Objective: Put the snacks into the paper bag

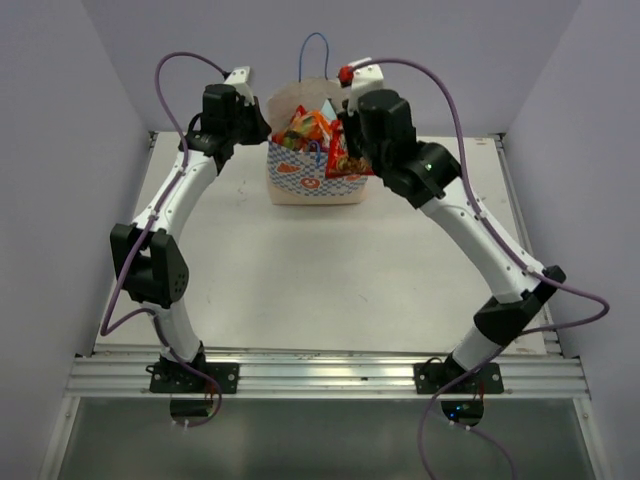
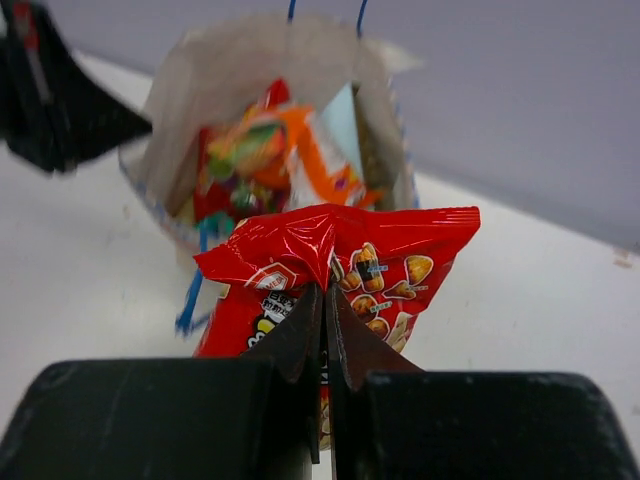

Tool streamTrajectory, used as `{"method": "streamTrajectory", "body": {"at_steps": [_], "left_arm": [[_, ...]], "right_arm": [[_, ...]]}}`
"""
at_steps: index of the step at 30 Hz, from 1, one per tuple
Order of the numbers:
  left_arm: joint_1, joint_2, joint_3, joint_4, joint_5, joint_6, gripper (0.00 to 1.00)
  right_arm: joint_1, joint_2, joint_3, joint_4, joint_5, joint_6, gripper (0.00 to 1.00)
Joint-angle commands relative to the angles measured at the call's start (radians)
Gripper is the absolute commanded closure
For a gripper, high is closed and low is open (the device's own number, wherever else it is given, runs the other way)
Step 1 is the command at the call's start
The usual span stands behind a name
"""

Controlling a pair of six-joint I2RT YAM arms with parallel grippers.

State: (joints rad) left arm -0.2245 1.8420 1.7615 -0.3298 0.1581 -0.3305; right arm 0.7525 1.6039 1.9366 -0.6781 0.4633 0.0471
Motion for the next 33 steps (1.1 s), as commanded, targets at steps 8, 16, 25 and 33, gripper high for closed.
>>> {"method": "streamTrajectory", "body": {"at_steps": [8, 16, 25, 33], "left_arm": [[0.011, -0.024, 0.007, 0.048, 0.037, -0.019, 1.00], [0.011, -0.018, 0.010, 0.048, 0.040, -0.012, 1.00], [0.011, 0.010, 0.035, 0.051, 0.049, -0.016, 1.00], [0.011, 0.045, 0.069, 0.049, 0.054, -0.021, 1.00]], "right_arm": [[-0.165, 0.542, 0.556, 0.284, -0.170, -0.116, 1.00], [-0.189, 0.624, 0.619, 0.322, -0.184, -0.070, 0.06], [-0.217, 0.502, 0.460, 0.382, -0.035, -0.204, 0.04], [-0.262, 0.505, 0.374, 0.379, -0.022, -0.208, 0.05]]}}
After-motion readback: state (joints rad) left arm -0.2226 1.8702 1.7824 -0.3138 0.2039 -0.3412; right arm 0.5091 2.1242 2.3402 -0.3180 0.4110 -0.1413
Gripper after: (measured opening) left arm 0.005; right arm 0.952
